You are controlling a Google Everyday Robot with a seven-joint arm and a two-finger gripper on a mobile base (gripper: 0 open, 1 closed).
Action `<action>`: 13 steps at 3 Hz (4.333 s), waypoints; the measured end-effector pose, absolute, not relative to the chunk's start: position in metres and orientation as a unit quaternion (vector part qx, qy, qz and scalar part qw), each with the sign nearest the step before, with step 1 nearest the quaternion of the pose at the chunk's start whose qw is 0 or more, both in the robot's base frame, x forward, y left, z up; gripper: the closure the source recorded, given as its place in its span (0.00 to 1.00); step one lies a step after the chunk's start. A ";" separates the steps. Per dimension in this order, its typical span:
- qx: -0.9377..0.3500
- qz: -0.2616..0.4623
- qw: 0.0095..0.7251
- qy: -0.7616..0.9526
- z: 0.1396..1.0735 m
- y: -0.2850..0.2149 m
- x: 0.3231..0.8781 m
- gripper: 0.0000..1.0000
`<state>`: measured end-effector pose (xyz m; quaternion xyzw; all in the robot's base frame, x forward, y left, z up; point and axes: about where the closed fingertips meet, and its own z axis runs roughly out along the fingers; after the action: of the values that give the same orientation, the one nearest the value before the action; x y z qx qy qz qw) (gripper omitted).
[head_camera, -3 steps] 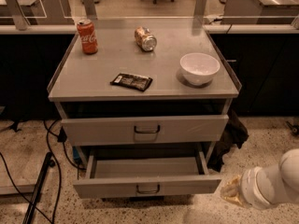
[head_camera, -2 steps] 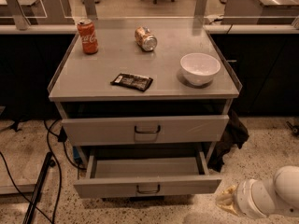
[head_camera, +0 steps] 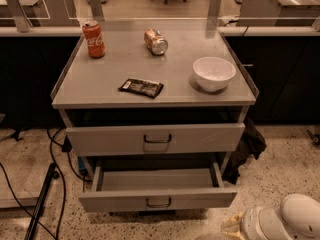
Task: Close middle drawer
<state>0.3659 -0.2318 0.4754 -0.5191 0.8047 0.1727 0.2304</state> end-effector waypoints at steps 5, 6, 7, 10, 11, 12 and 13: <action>-0.583 0.126 0.319 0.737 0.438 -0.194 0.412 1.00; -0.583 0.116 0.341 0.728 0.424 -0.188 0.430 1.00; -0.583 0.110 0.358 0.721 0.406 -0.183 0.447 1.00; -0.591 0.098 0.403 0.692 0.379 -0.168 0.485 1.00; -0.594 0.092 0.425 0.677 0.382 -0.161 0.495 1.00; -0.608 0.079 0.452 0.648 0.396 -0.144 0.517 1.00; -0.609 0.078 0.451 0.648 0.395 -0.144 0.518 1.00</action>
Offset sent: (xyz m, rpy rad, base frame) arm 0.0049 0.0007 -0.0075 -0.0391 -0.0879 0.0275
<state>0.5177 -0.1435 0.3951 -0.6085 0.6480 0.0784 0.4513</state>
